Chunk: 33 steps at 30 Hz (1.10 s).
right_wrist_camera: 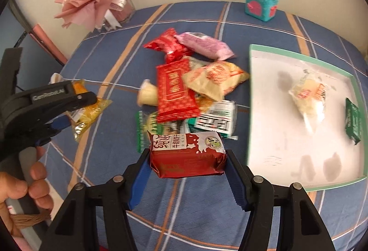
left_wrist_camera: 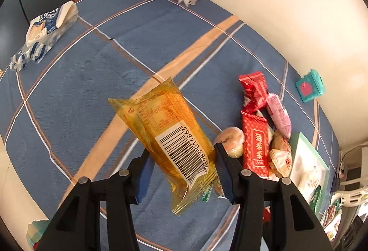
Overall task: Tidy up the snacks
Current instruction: 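Carry both packs over the tray and lower them inside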
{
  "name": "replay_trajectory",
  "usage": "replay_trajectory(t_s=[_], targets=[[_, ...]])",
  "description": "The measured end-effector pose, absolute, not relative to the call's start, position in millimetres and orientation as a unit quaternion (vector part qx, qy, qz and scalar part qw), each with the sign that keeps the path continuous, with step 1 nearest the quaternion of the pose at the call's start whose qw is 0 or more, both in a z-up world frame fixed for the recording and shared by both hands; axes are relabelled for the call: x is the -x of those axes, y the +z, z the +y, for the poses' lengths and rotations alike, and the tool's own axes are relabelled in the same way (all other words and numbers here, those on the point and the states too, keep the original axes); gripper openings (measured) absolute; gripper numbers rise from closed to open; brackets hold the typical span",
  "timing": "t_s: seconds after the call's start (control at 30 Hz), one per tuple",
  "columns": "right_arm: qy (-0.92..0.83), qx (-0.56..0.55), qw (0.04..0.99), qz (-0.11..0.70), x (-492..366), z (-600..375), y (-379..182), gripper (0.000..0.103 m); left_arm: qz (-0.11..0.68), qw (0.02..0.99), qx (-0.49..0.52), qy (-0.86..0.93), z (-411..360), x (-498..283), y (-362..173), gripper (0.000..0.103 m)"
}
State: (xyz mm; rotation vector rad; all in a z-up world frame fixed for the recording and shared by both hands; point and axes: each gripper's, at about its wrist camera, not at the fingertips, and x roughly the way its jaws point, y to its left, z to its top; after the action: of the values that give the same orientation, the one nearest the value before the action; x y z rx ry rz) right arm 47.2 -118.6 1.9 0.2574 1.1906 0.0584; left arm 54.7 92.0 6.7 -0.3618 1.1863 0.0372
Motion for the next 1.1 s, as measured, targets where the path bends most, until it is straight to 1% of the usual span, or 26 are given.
replay_trajectory(t_s=[0.53, 0.87, 1.1], targets=[[-0.109, -0.199, 0.812, 0.539, -34.2, -234.8, -0.2, 0.065, 0.557, 0.824, 0.083, -0.072, -6.4, -37.8, 13.4, 0.053], [-0.172, -0.244, 0.798, 0.523, -13.9, -301.6, -6.2, 0.065, 0.556, 0.817, 0.008, -0.149, -87.9, -10.4, 11.9, 0.053], [-0.191, -0.262, 0.791, 0.519, -2.7, -330.6, -12.2, 0.065, 0.563, 0.802, -0.022, -0.200, -137.5, 5.8, 0.0, 0.053]])
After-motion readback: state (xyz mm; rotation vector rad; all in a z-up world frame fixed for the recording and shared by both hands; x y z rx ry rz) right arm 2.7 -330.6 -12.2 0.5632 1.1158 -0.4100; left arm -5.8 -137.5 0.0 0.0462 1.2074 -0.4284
